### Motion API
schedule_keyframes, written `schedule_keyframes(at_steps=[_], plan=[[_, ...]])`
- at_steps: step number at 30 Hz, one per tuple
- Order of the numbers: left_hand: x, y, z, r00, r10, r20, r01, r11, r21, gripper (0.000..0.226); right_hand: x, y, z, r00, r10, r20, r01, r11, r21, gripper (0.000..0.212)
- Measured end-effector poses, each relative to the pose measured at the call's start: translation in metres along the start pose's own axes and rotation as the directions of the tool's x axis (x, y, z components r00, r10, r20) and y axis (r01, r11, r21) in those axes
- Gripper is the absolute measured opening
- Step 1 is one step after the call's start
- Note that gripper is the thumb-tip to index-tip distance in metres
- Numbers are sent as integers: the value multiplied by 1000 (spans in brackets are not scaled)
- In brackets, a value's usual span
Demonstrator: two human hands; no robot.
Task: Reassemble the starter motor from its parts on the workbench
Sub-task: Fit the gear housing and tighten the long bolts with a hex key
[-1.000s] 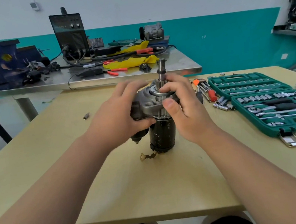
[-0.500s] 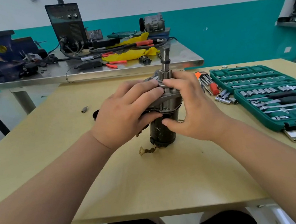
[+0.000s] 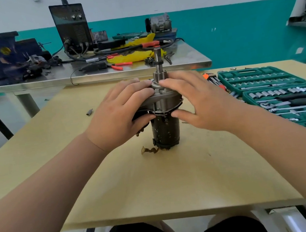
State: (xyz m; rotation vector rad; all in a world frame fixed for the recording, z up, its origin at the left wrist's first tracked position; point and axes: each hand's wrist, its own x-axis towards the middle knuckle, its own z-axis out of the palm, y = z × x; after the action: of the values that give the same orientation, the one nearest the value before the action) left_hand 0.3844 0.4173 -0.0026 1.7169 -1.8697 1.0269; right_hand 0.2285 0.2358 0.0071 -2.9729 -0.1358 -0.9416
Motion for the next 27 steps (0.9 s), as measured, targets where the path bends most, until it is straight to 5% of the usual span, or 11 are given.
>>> schedule_keyframes(at_steps=[4,8,14,23,25,27], plan=[[3,3,-4,997,-71,14,72,996,-59,53,4,-6,8,993,-50,-110,48,999,-19,62],[4,1,1,998,57,-21,-56,998,38,44,2,-6,16,987,-66,-147,65,998,-13,57],[-2,3,9,995,20,-98,-23,999,-31,39,6,-11,22,973,-44,-225,60,996,66,50],[12,3,12,984,150,-97,-151,988,-7,39,-7,1,28,955,-39,-294,61,996,69,52],[13,3,10,989,121,-89,-122,992,-9,39,-7,1,31,966,75,-248,-28,982,187,68],[9,5,13,993,55,-102,-56,998,-10,40,-5,-5,38,943,327,-66,-271,865,423,98]])
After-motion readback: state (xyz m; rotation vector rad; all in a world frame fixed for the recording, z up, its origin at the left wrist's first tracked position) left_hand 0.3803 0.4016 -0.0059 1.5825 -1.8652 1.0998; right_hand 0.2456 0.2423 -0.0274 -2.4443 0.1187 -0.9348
